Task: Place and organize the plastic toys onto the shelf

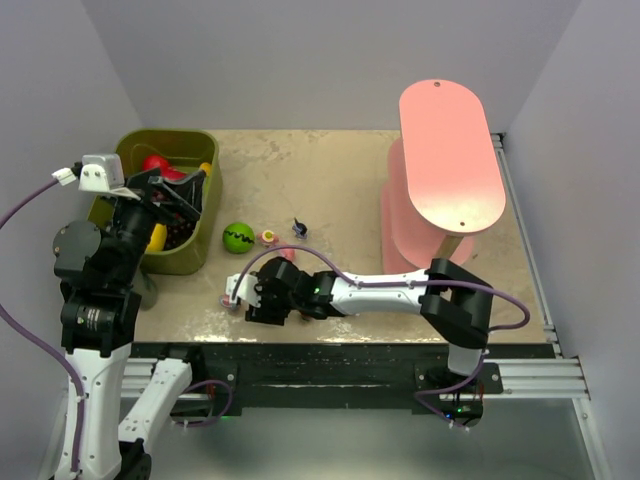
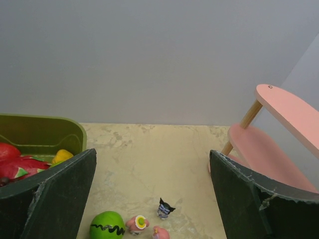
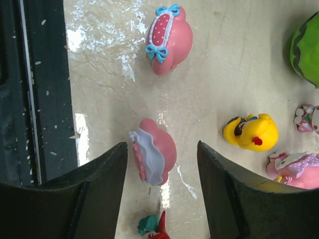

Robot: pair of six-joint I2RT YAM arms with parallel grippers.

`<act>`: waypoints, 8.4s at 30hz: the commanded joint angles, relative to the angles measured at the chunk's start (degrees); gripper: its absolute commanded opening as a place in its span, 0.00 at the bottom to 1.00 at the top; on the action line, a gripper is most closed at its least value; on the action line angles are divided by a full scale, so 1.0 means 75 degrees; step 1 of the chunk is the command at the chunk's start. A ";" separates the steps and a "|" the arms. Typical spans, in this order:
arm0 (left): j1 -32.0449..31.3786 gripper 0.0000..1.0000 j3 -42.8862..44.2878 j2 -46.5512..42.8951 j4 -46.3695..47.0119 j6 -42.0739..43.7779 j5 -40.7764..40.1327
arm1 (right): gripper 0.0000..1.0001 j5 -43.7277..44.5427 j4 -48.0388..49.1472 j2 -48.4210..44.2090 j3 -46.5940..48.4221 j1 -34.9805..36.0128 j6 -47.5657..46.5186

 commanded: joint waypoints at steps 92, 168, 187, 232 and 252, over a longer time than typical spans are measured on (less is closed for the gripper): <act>0.0042 1.00 -0.1758 0.0304 0.0667 0.0180 0.0607 | 0.01 0.5956 -0.8459 -0.1691 0.8336 -0.3143 0.4283; 0.0042 1.00 -0.2286 0.0515 0.0890 0.0075 0.0842 | 0.54 0.3565 -0.6597 -0.1105 0.7987 -0.6379 0.2959; 0.0042 1.00 -0.2251 0.0573 0.0902 0.0075 0.0830 | 0.33 0.4431 -0.6268 -0.0637 0.8057 -0.6379 0.3683; 0.0042 1.00 -0.2227 0.0702 0.0820 0.0075 0.0877 | 0.74 0.5101 -0.5729 0.0232 0.9241 -0.6368 0.4060; 0.0042 1.00 -0.2192 0.0421 0.0679 0.0192 0.1076 | 0.77 0.2607 -0.4980 -0.2859 0.6712 -0.6064 0.3733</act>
